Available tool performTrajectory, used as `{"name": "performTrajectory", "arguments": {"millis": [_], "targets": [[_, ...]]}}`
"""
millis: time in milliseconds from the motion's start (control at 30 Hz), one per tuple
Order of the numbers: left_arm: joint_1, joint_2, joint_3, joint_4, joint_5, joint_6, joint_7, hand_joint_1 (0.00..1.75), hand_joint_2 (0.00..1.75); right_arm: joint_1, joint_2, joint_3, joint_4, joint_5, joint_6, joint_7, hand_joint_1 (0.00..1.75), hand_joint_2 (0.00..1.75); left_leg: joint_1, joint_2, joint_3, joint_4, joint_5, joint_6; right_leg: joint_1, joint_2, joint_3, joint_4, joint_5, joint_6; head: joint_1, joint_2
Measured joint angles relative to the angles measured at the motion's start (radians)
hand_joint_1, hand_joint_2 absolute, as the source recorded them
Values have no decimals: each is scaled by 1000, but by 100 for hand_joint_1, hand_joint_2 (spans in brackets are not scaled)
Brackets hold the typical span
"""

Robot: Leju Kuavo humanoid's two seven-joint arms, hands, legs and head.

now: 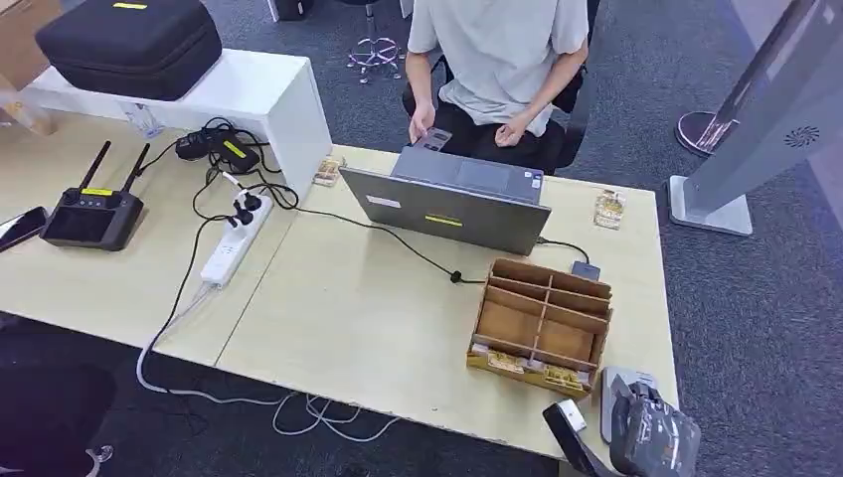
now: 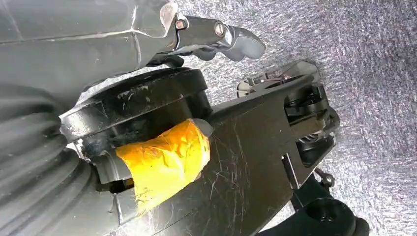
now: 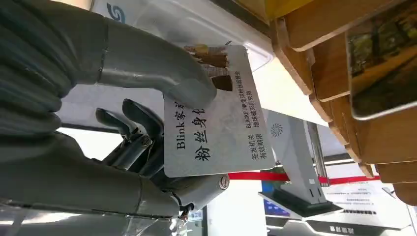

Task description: Pass the card to the sensor for recognition and then transmit it.

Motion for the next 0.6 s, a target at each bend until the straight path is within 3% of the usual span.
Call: {"name": "performTrajectory", "arguments": {"millis": [467,600], "targets": [[0,0,3,0,-3,1,3,0,175,-10,14,-19,10,20,1,0,175,175,0,0,0,0,0,0,0,0,1,0,0,0,0,0],[0,0,3,0,-27,-3,9,0,175,-12,28,-14,-107,42,-3,-25,175,175,0,0,-1,0,0,0,0,1,0,1,0,0,0,0]]}}
